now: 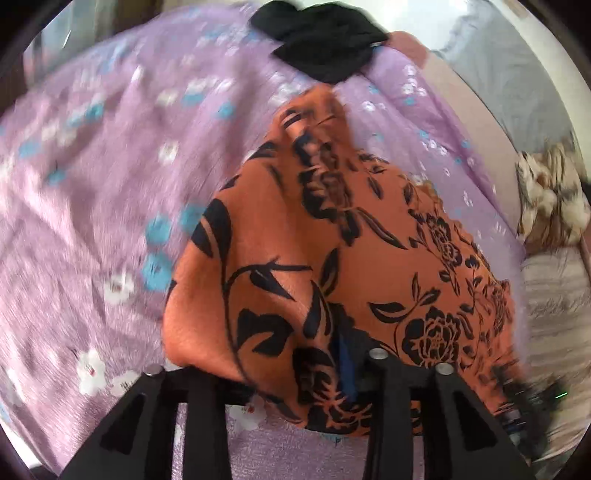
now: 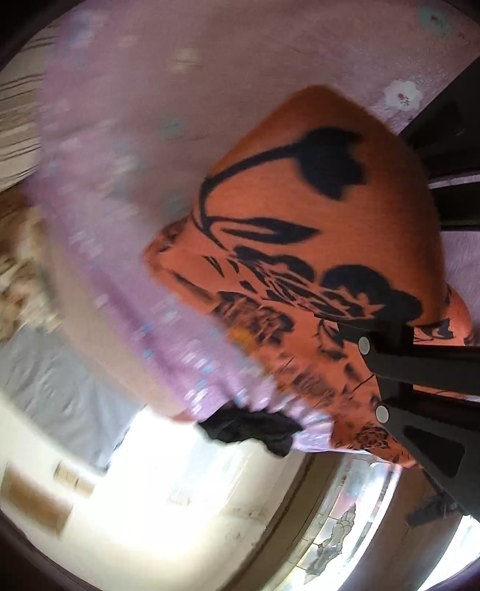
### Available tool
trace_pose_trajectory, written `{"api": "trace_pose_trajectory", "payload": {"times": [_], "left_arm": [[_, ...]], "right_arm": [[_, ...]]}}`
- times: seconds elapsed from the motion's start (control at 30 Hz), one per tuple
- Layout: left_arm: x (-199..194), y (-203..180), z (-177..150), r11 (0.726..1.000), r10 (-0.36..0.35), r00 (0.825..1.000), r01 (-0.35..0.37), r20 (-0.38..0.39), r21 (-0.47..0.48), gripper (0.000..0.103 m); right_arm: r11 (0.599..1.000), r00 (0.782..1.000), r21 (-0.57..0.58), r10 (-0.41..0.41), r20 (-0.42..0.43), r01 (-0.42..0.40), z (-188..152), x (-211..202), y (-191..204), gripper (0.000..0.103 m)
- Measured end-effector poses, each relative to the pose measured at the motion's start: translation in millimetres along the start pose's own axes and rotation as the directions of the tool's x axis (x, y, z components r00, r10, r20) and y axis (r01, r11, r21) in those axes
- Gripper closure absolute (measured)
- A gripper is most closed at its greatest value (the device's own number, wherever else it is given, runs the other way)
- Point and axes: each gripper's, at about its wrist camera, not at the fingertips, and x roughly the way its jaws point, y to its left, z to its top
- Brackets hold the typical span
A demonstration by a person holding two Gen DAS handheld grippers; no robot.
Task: Fold small clothes
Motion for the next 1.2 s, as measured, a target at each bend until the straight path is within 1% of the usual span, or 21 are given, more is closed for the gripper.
{"api": "trace_pose_trajectory", "payload": {"times": [0.03,0.1,0.2,0.23,0.3,0.33,0.4,0.47,0.5,0.53,0.57,0.6,0.67,0.73,0.77,0.83,0.87,0.93,1.07,1.13,1.2], "left_arm": [[-6,2,2,1.0,-0.014,1.0,0.014,0.004,-0.02,0.062],[-20,-1,5,1.0,-0.009,0.999,0.009,0.039,0.001,0.062],[-46,-14,1,0.998,0.012,0.992,-0.019,0.127,0.052,0.059],[-54,-20,-4,0.996,0.03,0.986,-0.044,0.162,0.081,0.057],[-66,-24,-14,0.988,0.071,0.974,-0.098,0.213,0.119,0.053],[-71,-29,-23,0.981,0.101,0.963,-0.139,0.251,0.136,0.051],[-78,-31,-35,0.967,0.142,0.944,-0.197,0.298,0.162,0.036],[-78,-43,-45,0.94,0.185,0.919,-0.269,0.347,0.211,0.026],[-75,-41,-47,0.928,0.198,0.919,-0.288,0.342,0.237,0.022],[-71,-38,-46,0.927,0.205,0.928,-0.287,0.312,0.242,0.021],[-64,-30,-42,0.94,0.207,0.943,-0.265,0.261,0.214,0.021],[-60,-21,-40,0.954,0.199,0.954,-0.241,0.224,0.177,0.021],[-49,7,-31,0.985,0.161,0.978,-0.168,0.136,0.042,0.021],[-46,24,-27,0.989,0.142,0.983,-0.137,0.121,-0.049,0.022],[-47,31,-24,0.987,0.151,0.978,-0.142,0.146,-0.074,0.022],[-46,32,-19,0.982,0.187,0.966,-0.178,0.179,-0.066,0.022],[-42,31,-16,0.982,0.19,0.965,-0.182,0.179,-0.06,0.022],[-28,28,-11,0.982,0.186,0.972,-0.182,0.14,-0.039,0.022],[-18,18,-3,0.972,0.231,0.96,-0.234,0.156,0.0,0.022],[-17,19,1,0.975,0.222,0.964,-0.224,0.146,-0.009,0.022],[-23,25,5,0.983,0.18,0.974,-0.176,0.138,-0.042,0.022]], "right_arm": [[0.995,0.998,0.092,0.046,-0.032,-0.043,2,5,-14,0.079],[0.978,0.993,0.181,0.112,-0.035,-0.103,7,0,-26,0.075],[0.973,0.993,0.202,0.114,-0.006,-0.111,15,-15,-32,0.06],[0.972,0.995,0.211,0.099,0.02,-0.101,17,-22,-37,0.042],[0.958,0.99,0.252,0.123,0.062,-0.135,19,-31,-49,0.039],[0.949,0.988,0.278,0.138,0.063,-0.15,21,-32,-55,0.039],[0.943,0.987,0.291,0.158,0.035,-0.161,23,-29,-59,0.039],[0.953,0.987,0.258,0.158,0.018,-0.157,25,-26,-56,0.041],[0.961,0.99,0.238,0.144,-0.002,-0.14,28,-24,-53,0.043],[0.969,0.993,0.22,0.119,-0.024,-0.111,29,-21,-51,0.049],[0.973,0.994,0.209,0.106,-0.039,-0.095,29,-19,-51,0.06],[0.976,0.994,0.202,0.096,-0.05,-0.084,29,-16,-49,0.066],[0.974,0.994,0.209,0.1,-0.052,-0.087,28,-15,-53,0.074],[0.977,0.994,0.195,0.096,-0.045,-0.086,26,-18,-55,0.077],[0.982,0.996,0.175,0.085,-0.041,-0.076,26,-19,-53,0.08],[0.994,0.999,0.101,0.046,-0.022,-0.043,24,-23,-39,0.082],[0.997,0.999,0.065,0.037,-0.012,-0.036,23,-24,-28,0.083],[0.999,0.999,-0.002,0.049,0.007,-0.049,19,-29,-5,0.084],[0.993,0.996,-0.083,0.085,0.03,-0.082,10,-34,45,0.085],[0.987,0.995,-0.125,0.101,0.017,-0.098,2,-33,77,0.086],[0.98,0.993,-0.162,0.118,0.004,-0.116,-6,-33,105,0.086]]}}
